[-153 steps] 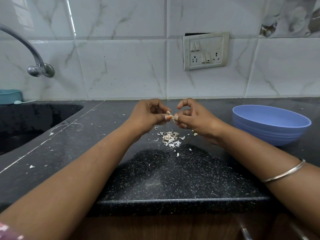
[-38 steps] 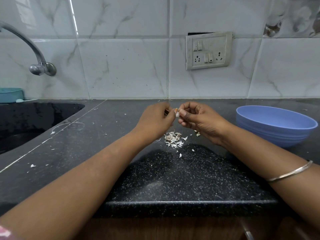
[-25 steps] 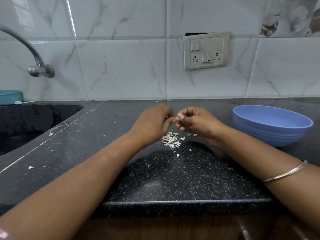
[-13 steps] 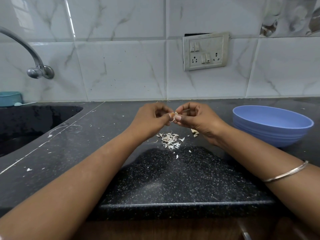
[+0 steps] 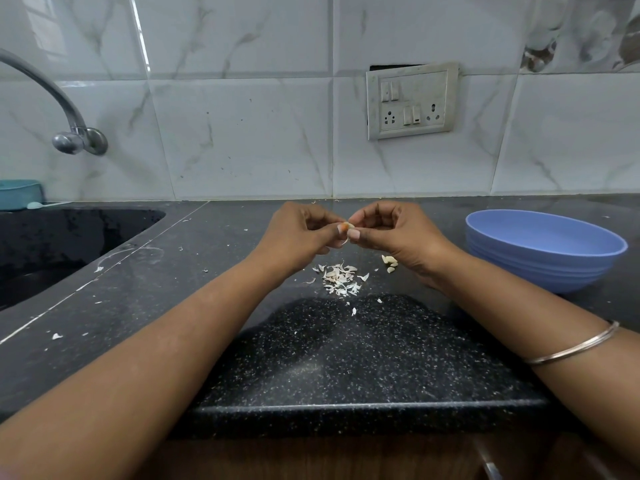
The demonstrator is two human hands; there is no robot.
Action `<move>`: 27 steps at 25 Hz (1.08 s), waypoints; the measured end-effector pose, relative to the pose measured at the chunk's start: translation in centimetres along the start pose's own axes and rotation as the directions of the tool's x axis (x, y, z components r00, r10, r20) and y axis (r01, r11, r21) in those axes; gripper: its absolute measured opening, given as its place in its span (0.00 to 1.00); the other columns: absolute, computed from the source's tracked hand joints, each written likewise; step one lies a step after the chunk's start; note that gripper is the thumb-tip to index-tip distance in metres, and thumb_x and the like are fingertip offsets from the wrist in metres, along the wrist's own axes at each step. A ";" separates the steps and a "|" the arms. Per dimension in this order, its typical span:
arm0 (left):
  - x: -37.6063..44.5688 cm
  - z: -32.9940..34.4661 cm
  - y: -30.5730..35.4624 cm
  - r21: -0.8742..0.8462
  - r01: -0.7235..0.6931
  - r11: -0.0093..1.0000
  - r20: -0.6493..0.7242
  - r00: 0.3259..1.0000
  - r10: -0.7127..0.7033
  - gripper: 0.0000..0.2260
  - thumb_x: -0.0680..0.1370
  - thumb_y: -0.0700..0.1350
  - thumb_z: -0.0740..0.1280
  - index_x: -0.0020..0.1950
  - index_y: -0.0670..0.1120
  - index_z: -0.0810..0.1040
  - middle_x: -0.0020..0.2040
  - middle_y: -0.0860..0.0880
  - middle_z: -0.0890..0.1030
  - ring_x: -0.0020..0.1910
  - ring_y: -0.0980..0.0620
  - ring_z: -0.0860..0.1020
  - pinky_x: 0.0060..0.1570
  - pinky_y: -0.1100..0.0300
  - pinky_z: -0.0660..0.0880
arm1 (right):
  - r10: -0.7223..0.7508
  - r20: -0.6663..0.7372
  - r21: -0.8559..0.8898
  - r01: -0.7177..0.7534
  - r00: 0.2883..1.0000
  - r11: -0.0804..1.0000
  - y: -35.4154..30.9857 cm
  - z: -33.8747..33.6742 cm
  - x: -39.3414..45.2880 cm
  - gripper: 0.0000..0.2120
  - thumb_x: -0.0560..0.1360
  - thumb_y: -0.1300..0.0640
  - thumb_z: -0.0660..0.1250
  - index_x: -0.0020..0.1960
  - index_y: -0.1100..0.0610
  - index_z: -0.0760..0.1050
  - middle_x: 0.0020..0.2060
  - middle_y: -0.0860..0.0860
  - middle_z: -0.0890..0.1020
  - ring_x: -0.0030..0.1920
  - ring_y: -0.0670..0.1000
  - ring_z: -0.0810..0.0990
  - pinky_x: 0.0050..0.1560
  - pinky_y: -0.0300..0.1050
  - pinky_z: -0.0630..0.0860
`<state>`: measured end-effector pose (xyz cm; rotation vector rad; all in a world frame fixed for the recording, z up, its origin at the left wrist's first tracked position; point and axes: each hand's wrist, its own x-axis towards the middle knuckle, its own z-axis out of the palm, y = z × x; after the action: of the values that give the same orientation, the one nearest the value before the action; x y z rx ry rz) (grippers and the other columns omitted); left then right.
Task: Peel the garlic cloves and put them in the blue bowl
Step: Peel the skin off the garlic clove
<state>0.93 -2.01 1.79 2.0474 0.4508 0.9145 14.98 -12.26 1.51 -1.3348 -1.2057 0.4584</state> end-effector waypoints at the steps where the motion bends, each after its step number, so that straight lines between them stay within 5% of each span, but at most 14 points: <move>1: 0.0 0.0 0.0 0.010 -0.006 1.000 0.001 1.000 0.006 0.03 0.76 0.43 0.70 0.46 0.47 0.83 0.39 0.50 0.85 0.42 0.54 0.84 0.46 0.57 0.81 | -0.006 0.002 -0.006 0.006 1.000 1.000 0.0 0.0 0.0 0.07 0.70 0.68 0.72 0.46 0.61 0.79 0.39 0.55 0.82 0.38 0.42 0.80 0.41 0.33 0.77; 7: -0.1 0.0 0.1 0.093 -0.031 0.995 -0.053 0.998 0.036 0.03 0.73 0.42 0.71 0.41 0.46 0.84 0.35 0.46 0.85 0.41 0.45 0.84 0.46 0.47 0.81 | -0.031 -0.006 -0.064 0.031 0.999 0.997 -0.1 0.2 0.0 0.07 0.69 0.68 0.73 0.46 0.65 0.79 0.41 0.58 0.83 0.41 0.48 0.81 0.47 0.37 0.79; 10: -0.1 0.0 0.2 0.144 -0.037 0.989 -0.075 0.996 0.048 0.03 0.71 0.44 0.72 0.40 0.45 0.85 0.34 0.46 0.84 0.33 0.51 0.81 0.35 0.57 0.76 | -0.045 -0.004 -0.068 0.044 0.999 0.997 -0.1 0.4 -0.1 0.06 0.69 0.68 0.73 0.44 0.63 0.79 0.39 0.56 0.83 0.38 0.44 0.82 0.45 0.36 0.80; 15: -0.3 0.2 0.5 0.173 -0.034 0.984 -0.114 0.992 0.055 0.03 0.70 0.46 0.73 0.39 0.47 0.84 0.33 0.48 0.84 0.32 0.55 0.79 0.36 0.59 0.74 | -0.050 -0.016 -0.050 0.049 0.999 0.998 -0.2 0.6 -0.2 0.05 0.69 0.69 0.73 0.42 0.62 0.79 0.37 0.53 0.83 0.35 0.41 0.81 0.41 0.33 0.78; 18: -0.3 0.2 0.7 0.115 -0.012 0.993 -0.120 0.992 0.025 0.03 0.70 0.45 0.73 0.39 0.46 0.84 0.33 0.46 0.84 0.33 0.49 0.80 0.33 0.55 0.76 | -0.045 -0.019 -0.037 0.044 0.999 0.998 -0.3 0.5 -0.2 0.05 0.68 0.68 0.73 0.42 0.62 0.79 0.38 0.53 0.83 0.36 0.41 0.81 0.41 0.33 0.77; 22: -0.2 0.1 0.6 0.001 0.026 1.000 -0.120 0.992 -0.025 0.02 0.69 0.41 0.73 0.37 0.46 0.84 0.34 0.44 0.84 0.41 0.42 0.83 0.46 0.45 0.81 | -0.046 -0.024 -0.022 0.046 0.999 0.999 -0.2 0.5 -0.2 0.05 0.68 0.67 0.74 0.42 0.61 0.79 0.39 0.54 0.83 0.38 0.43 0.81 0.45 0.35 0.79; 27: -0.2 0.1 0.8 -0.154 0.083 0.985 -0.121 0.987 -0.102 0.02 0.71 0.36 0.71 0.38 0.42 0.83 0.37 0.40 0.84 0.41 0.44 0.84 0.48 0.51 0.81 | -0.057 -0.033 0.018 0.058 0.998 0.998 -0.2 0.4 -0.1 0.06 0.68 0.67 0.73 0.44 0.62 0.79 0.41 0.55 0.83 0.41 0.44 0.82 0.44 0.35 0.78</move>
<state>0.87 -2.69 2.26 1.8246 0.5267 0.9975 14.48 -12.21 1.52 -1.2835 -1.2068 0.4048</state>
